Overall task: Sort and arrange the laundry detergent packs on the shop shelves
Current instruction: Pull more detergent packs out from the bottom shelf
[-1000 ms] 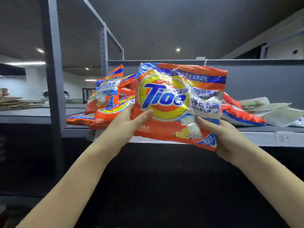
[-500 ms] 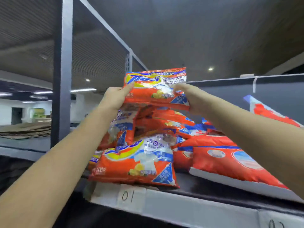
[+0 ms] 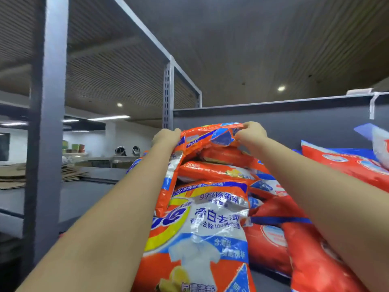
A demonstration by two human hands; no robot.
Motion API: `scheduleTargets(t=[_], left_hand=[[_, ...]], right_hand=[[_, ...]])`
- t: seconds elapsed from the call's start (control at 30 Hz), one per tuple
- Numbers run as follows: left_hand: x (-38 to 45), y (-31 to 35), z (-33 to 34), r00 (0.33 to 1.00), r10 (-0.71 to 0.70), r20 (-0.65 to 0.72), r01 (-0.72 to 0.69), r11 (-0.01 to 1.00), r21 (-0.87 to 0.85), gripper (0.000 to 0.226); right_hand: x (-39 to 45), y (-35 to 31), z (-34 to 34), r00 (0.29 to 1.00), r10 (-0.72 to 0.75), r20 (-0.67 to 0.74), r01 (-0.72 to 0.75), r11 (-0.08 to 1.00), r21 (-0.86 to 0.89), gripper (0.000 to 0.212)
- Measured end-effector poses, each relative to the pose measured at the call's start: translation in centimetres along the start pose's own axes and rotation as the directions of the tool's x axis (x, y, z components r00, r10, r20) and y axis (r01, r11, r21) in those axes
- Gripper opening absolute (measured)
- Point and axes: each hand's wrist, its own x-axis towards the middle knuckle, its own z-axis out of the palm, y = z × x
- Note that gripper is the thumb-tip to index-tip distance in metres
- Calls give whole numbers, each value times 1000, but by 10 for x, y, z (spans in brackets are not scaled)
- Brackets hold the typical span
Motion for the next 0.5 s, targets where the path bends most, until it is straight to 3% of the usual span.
scheduleTargets(t=[0.07, 0.27, 0.4, 0.5], left_hand=[[1, -3, 0, 1000, 12, 7, -12, 1000, 7, 50], [-6, 4, -2, 993, 110, -42, -107, 992, 59, 36], [-13, 6, -14, 967, 252, -29, -248, 962, 112, 33], [-24, 10, -31, 911, 401, -92, -401, 916, 18, 32]], right_hand=[[-6, 1, -3, 998, -65, -19, 60, 981, -185, 26], [-24, -6, -19, 993, -81, 84, 108, 914, -391, 23], [-46, -22, -28, 986, -124, 110, 164, 833, -528, 23], [-74, -33, -35, 980, -177, 89, 195, 787, -586, 24]])
